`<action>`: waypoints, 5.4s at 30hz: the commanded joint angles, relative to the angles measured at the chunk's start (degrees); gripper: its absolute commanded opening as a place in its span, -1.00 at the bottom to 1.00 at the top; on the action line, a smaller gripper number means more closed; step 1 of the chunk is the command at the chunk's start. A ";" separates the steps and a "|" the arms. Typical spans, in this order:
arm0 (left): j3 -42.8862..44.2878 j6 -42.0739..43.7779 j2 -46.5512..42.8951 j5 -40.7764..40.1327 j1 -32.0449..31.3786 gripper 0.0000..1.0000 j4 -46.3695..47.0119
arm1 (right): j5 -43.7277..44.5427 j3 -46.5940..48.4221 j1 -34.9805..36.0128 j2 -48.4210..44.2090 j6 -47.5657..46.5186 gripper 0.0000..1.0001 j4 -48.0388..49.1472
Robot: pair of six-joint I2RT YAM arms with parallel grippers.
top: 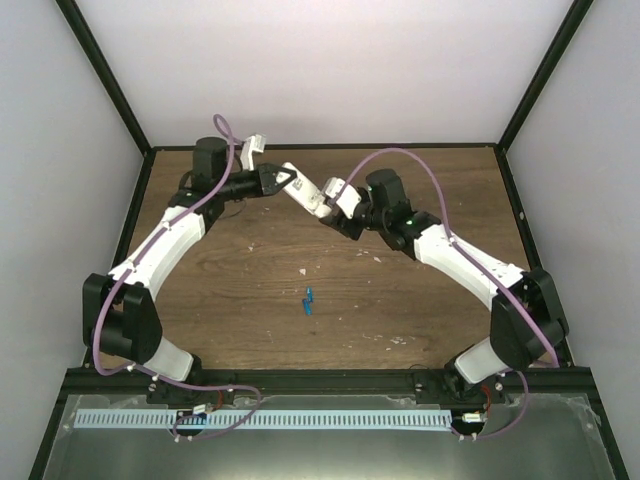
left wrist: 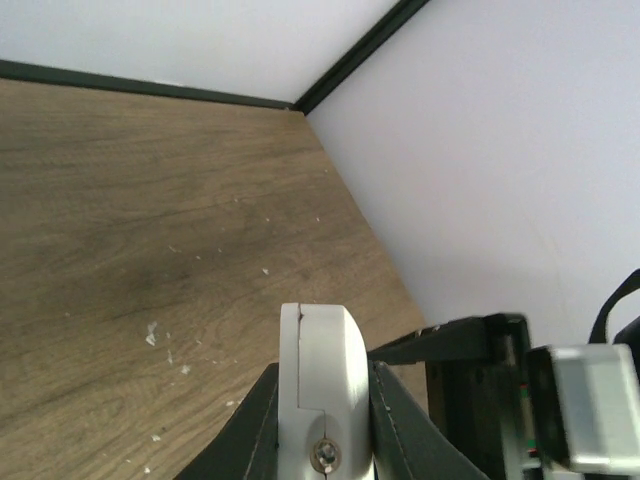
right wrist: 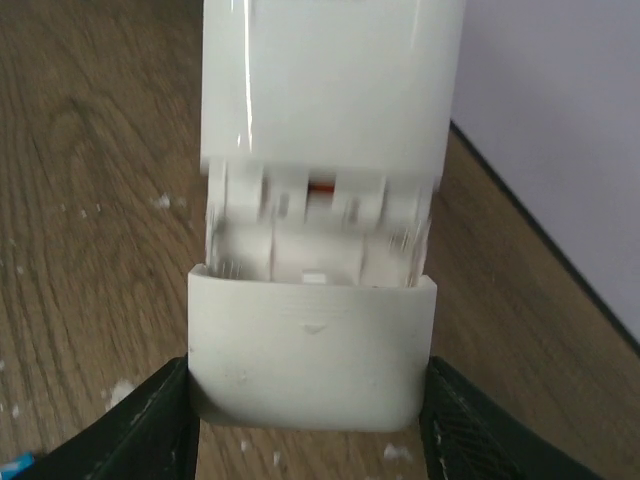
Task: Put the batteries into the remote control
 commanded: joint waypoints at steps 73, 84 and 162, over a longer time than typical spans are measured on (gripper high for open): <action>-40.38 -12.71 -30.25 -9.30 3.69 -1.00 10.89 | 7.87 0.86 10.21 8.44 43.60 -0.01 -28.74; -44.31 -13.71 -38.39 -16.64 4.20 -1.00 1.40 | 4.35 5.31 16.90 14.99 44.09 -0.25 -29.22; -49.37 -27.86 -48.00 -20.12 4.79 -1.00 8.06 | 3.57 11.62 14.20 9.77 52.23 -0.99 -24.69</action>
